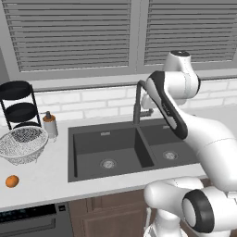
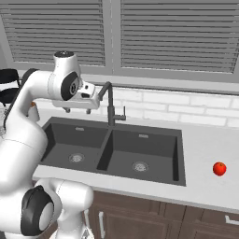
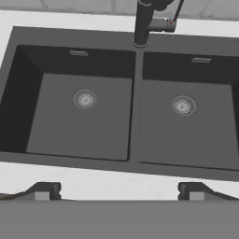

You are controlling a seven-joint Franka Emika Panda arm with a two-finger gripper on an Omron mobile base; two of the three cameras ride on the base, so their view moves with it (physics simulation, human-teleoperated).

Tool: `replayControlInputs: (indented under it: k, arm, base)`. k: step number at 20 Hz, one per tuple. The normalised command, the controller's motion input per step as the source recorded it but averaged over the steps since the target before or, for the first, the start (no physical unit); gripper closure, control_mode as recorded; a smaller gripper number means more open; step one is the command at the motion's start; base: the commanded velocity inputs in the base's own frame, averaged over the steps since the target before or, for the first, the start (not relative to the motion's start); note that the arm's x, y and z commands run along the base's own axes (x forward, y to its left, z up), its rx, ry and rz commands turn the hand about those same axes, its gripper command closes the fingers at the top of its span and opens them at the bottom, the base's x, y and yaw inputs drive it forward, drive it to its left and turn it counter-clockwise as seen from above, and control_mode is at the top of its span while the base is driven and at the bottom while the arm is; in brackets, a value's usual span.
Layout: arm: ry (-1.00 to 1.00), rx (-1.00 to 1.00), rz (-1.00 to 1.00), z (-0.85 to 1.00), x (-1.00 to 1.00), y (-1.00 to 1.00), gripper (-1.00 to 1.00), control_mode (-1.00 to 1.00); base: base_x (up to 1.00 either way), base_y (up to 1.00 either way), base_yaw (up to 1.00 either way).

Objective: Put the colander in the sink, put the apple, tangerine in the colander, and turn on the sink faucet and pour water over the colander.

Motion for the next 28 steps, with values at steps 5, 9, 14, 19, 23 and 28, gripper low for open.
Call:
replayControlInputs:
  k: [5, 9, 14, 19, 23, 28]
  arm:
    - [0.04, -0.02, 0.0, -0.02, -0.01, 0.73, -1.0, -1.0]
    - [0.1, -0.04, 0.0, -0.07, 0.0, 0.94, -1.0, -1.0]
    - [0.02, 0.0, 0.01, -0.06, 0.0, 0.75, -1.0, -1.0]
    - [0.04, 0.0, 0.0, -0.01, 0.06, 0.8, -1.0, -1.0]
    - [0.05, 0.0, 0.0, -0.05, 0.11, 0.71, -1.0, -1.0]
    - [0.07, 0.03, 0.02, -0.12, 0.04, 0.4, -1.0, -1.0]
  base:
    - [0.0, 0.0, 0.0]
    - [0.0, 0.0, 0.0]
    - [0.0, 0.0, 0.0]
    - [0.0, 0.0, 0.0]
    - [0.0, 0.0, 0.0]
    - [0.0, 0.0, 0.0]
